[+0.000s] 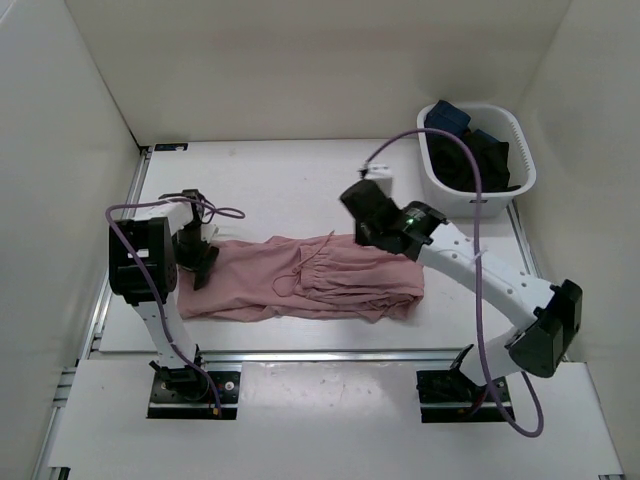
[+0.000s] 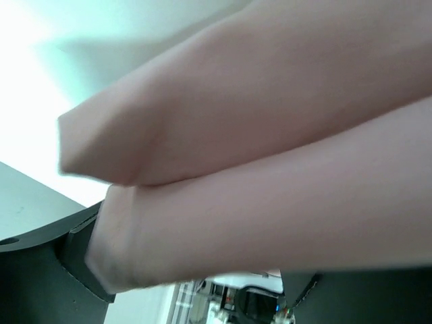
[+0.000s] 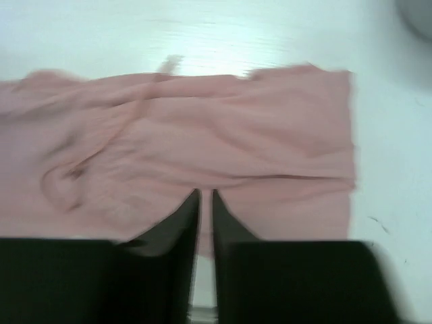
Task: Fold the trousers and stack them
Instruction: Fold the trousers
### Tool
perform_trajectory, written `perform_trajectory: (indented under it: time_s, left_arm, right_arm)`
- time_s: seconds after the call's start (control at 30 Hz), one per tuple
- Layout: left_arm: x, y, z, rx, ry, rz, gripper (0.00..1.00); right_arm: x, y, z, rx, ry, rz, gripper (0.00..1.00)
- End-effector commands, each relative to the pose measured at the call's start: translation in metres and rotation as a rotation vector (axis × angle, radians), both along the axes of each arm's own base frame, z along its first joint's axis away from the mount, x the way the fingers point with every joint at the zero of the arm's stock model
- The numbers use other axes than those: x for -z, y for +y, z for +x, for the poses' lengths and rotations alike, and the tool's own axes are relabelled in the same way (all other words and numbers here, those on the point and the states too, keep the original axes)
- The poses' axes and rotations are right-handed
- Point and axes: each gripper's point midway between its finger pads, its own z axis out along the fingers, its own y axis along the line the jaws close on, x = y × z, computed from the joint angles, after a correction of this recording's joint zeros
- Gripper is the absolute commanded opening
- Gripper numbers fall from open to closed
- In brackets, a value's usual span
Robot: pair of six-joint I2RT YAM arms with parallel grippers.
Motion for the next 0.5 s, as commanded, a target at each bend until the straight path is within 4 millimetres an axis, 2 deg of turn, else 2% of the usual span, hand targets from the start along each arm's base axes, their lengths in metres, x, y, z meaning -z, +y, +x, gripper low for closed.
perform_trajectory:
  time_s: [0.0,0.03,0.07,0.1,0.17,0.2,0.23,0.3,0.37,0.43,0.47]
  left_arm:
    - [-0.016,0.001,0.033,-0.015,-0.132,0.016,0.89]
    - [-0.019,0.001,0.034,-0.015,-0.134,0.017,0.89]
    - [-0.025,0.002,0.040,-0.014,-0.149,0.026,0.89]
    - [-0.031,0.003,0.042,-0.014,-0.161,0.027,0.89]
    - [-0.040,0.004,0.043,-0.014,-0.165,0.036,0.90]
    - [-0.044,0.004,0.049,-0.014,-0.183,0.037,0.90]
    - [-0.045,0.004,0.045,-0.014,-0.168,0.036,0.90]
    - [-0.048,0.004,0.046,-0.014,-0.168,0.036,0.90]
    - [-0.048,0.005,0.046,-0.023,-0.171,0.046,0.90]
    - [-0.046,0.005,0.041,-0.022,-0.152,0.045,0.90]
    - [-0.046,0.005,0.041,-0.022,-0.152,0.045,0.90]
  right_arm:
    - [0.069,-0.067,0.009,0.270,0.150,-0.069,0.07]
    - [0.083,-0.066,0.004,0.237,0.202,-0.048,0.04]
    - [0.106,-0.076,-0.005,0.243,0.248,-0.065,0.00]
    - [0.115,-0.075,-0.001,0.249,0.254,-0.033,0.00]
    - [0.136,-0.070,-0.011,0.245,0.317,0.019,0.00]
    - [0.157,-0.069,-0.019,0.231,0.360,0.019,0.00]
    - [0.168,-0.066,-0.026,0.225,0.397,0.031,0.00]
    - [0.193,-0.074,-0.034,0.236,0.450,-0.026,0.00]
    - [0.206,-0.080,-0.038,0.239,0.473,-0.077,0.00]
    - [0.200,-0.090,-0.030,0.237,0.449,-0.140,0.00]
    - [0.190,-0.084,-0.022,0.220,0.418,-0.142,0.00]
